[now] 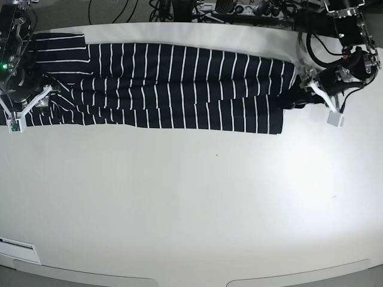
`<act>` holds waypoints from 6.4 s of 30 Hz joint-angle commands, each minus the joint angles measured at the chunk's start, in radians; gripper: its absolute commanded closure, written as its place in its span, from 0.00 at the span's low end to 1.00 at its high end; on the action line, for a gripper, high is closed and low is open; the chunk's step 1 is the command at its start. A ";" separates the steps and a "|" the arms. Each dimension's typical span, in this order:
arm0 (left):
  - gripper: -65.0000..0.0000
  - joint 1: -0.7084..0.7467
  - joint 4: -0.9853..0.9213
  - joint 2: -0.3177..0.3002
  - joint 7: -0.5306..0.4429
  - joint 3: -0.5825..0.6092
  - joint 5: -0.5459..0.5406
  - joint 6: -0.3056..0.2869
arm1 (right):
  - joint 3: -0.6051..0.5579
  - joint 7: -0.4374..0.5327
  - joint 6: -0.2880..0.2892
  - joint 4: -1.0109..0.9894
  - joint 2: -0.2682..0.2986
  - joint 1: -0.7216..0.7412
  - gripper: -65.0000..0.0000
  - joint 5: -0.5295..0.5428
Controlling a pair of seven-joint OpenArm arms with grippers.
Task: Fold the T-shirt properly
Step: 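Grasp the strip's ends with both grippers to fold lengthwise, then lift the strip end with the left gripper and fold it toward the middle, then release the folded end and regrasp the other strip end with the right gripper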
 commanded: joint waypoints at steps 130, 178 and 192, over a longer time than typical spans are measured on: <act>0.68 -0.104 0.166 0.450 0.113 0.172 -0.211 -0.188 | -0.010 -0.021 0.353 -0.115 -0.094 -0.030 0.95 0.278; 1.00 -0.037 0.166 0.143 -0.243 0.137 0.478 -0.024 | 0.138 -0.247 0.328 -0.432 0.019 0.126 0.44 0.772; 1.00 -0.037 0.166 0.143 -0.240 0.137 0.437 -0.025 | -0.094 -0.264 0.390 -0.438 0.014 0.141 0.44 0.817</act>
